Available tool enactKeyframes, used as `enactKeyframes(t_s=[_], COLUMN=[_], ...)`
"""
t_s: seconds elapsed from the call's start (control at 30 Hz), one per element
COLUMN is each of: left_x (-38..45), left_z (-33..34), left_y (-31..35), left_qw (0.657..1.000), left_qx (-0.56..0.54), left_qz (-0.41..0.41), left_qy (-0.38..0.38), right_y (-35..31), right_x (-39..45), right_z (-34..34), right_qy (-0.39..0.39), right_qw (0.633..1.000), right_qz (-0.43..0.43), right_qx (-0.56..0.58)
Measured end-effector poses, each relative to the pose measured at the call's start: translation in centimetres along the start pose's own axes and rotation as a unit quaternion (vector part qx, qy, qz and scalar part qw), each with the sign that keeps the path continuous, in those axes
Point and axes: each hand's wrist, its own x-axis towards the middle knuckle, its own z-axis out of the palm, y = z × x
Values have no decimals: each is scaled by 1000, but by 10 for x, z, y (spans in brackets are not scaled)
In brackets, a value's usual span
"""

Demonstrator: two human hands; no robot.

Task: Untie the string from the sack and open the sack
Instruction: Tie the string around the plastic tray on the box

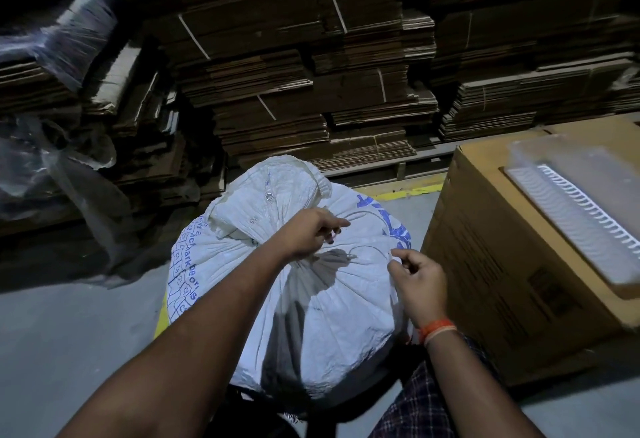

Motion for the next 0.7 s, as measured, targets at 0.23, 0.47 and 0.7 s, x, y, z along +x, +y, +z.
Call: enactKeyframes(t_s=[0.23,0.47,0.7], left_x=[9,33,56], left_z=[-7,-6,9], left_y=[11,45,80], left_qw=[997,987,979], left_qx=[18,21,-11], left_qz=[72,143,158], left_qy=[0,67,127], right_y=[-2,-18,-41], right_x=[6,4,-6], right_z=[-23,-70,-111], right_qy=[2,43,82], right_qw=[1000,997,986], right_qz=[-3,13,-9], right_qx=[-8,-58,-143])
